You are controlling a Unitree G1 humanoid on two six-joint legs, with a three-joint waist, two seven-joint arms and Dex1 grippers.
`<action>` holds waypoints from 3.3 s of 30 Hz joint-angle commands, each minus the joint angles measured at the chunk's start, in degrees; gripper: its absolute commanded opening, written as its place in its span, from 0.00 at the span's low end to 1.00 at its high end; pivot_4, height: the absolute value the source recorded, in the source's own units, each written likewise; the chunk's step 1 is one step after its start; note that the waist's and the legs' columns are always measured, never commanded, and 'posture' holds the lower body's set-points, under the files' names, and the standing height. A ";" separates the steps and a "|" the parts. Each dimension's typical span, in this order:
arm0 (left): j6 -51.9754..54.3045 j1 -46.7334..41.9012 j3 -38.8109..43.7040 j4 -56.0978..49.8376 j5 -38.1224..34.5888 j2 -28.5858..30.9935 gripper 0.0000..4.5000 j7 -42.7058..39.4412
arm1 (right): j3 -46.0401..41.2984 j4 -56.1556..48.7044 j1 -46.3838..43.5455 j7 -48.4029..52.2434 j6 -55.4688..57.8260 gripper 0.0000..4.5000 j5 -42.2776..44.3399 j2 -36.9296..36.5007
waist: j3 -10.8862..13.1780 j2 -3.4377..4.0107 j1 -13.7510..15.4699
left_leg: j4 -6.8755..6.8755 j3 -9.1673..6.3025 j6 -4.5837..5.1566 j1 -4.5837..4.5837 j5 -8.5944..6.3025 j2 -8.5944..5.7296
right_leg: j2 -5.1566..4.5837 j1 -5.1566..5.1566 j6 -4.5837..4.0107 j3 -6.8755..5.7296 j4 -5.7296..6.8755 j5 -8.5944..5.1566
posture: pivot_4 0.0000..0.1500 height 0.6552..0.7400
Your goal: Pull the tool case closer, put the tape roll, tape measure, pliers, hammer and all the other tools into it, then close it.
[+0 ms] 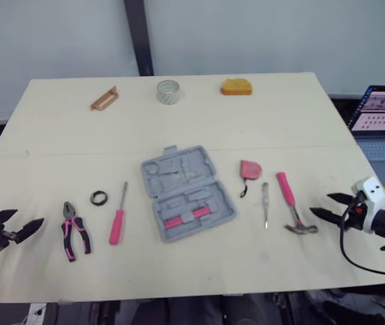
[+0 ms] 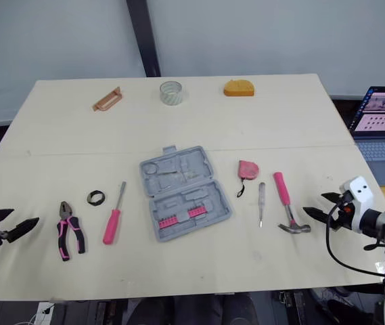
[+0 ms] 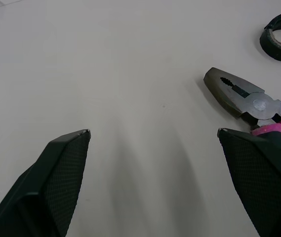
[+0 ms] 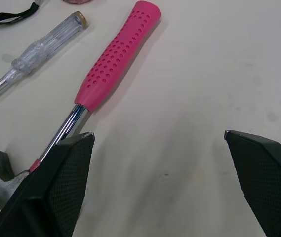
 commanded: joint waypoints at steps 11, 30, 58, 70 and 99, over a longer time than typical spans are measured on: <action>33.69 0.49 -15.80 -54.35 -6.76 -11.19 0.70 9.67 | 8.92 -32.34 -4.64 -5.55 17.31 0.71 2.95 9.39 | 0.00 0.00 0.23 | 0.10 -0.06 -0.03 0.00 -0.02 0.05 | -0.03 0.01 -0.06 -0.05 0.12 0.04 | 1.00 1.00; 44.52 -8.56 -26.19 -51.26 -1.56 -24.07 0.01 22.97 | 22.92 -9.18 -23.56 -13.97 9.45 0.01 -11.98 25.25 | 0.00 0.00 -0.23 | 0.11 -0.16 -0.04 -0.01 -0.02 0.05 | -0.02 0.00 -0.15 -0.25 0.09 0.09 | 1.00 1.00; 40.16 -9.46 -31.05 -47.24 1.97 -25.88 0.01 18.61 | 23.36 -18.57 -17.60 -3.01 13.47 0.01 -10.72 26.22 | -0.01 0.00 -0.65 | 0.10 -0.24 -0.05 -0.01 -0.02 0.05 | -0.02 0.03 -0.15 -0.33 0.09 0.10 | 1.00 1.00; 42.84 -1.15 -32.64 -56.16 1.05 -19.39 0.01 12.49 | 24.09 -43.19 -2.69 -1.37 27.85 0.01 -5.28 22.21 | -0.01 0.00 0.29 | 0.08 -0.22 -0.06 -0.01 -0.03 0.05 | -0.02 0.03 -0.16 -0.32 0.03 0.10 | 1.00 1.00; 45.70 13.95 -34.78 -69.04 0.08 -11.99 0.01 8.64 | 24.71 -65.20 14.39 -5.23 40.21 0.01 3.17 14.68 | -0.01 -0.01 1.85 | 0.06 -0.14 -0.02 0.02 -0.11 0.05 | -0.02 0.11 -0.17 -0.25 -0.20 0.10 | 1.00 1.00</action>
